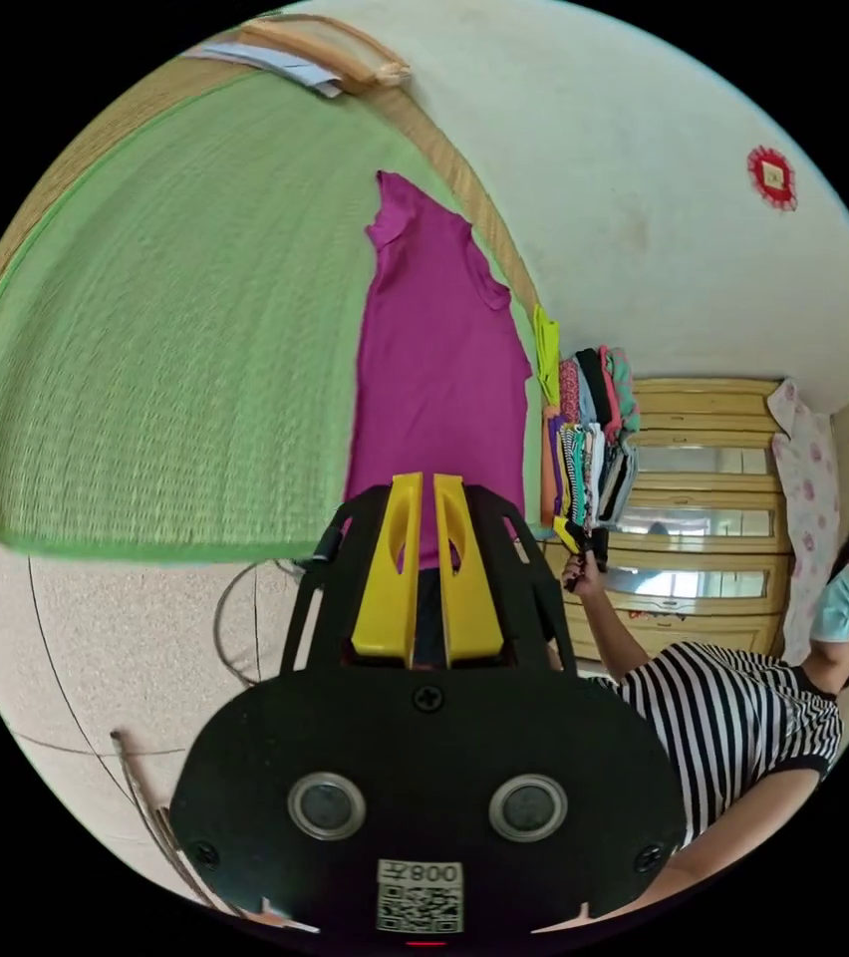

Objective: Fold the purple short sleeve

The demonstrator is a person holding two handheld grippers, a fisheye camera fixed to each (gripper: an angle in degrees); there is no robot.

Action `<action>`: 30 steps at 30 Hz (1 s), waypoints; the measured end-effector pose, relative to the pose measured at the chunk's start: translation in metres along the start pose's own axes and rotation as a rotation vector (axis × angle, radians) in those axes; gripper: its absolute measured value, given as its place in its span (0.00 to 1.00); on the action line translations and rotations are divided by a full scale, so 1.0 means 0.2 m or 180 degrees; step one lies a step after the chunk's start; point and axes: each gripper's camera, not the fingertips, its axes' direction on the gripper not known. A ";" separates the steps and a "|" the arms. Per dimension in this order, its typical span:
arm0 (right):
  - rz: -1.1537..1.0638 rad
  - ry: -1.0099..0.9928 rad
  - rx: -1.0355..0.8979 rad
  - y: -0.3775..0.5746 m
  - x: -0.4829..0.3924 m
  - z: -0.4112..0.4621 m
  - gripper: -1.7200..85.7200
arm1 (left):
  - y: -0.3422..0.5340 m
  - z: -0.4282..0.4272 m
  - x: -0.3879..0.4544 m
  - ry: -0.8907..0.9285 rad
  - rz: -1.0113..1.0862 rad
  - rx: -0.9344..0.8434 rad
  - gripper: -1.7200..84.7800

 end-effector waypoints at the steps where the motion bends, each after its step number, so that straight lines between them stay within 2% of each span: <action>1: -0.0081 0.0060 -0.0029 -0.05 -0.05 0.03 0.02 | -0.10 0.06 0.03 -0.0016 0.0080 -0.0050 0.04; 5: -0.0518 0.0574 -0.0176 -0.49 -0.32 0.29 0.02 | -0.42 0.24 0.11 -0.0019 0.0230 -0.0077 0.03; 9: -0.0662 0.1161 -0.0251 -0.97 -0.45 0.53 0.02 | -0.78 0.42 0.18 -0.0173 0.0350 -0.0076 0.02; 14: -0.0716 0.1498 -0.0254 -1.38 -0.49 0.78 0.02 | -1.15 0.60 0.19 -0.0471 0.0382 -0.0071 0.02; 19: -0.0824 0.2151 -0.0622 -1.61 -0.40 1.06 0.02 | -1.47 0.79 0.14 -0.0857 0.0343 -0.0080 0.02; 22: -0.0892 0.2075 -0.0523 -1.71 -0.37 1.04 0.02 | -1.59 0.88 0.09 -0.1166 0.0255 -0.0134 0.02; 27: -0.0901 0.2074 -0.0523 -1.86 -0.32 1.00 0.02 | -1.72 1.00 0.08 -0.1103 0.0352 -0.0071 0.02; 30: -0.0971 0.2189 -0.0454 -1.79 -0.31 1.01 0.02 | -1.78 1.07 0.10 -0.1025 0.0391 0.0009 0.02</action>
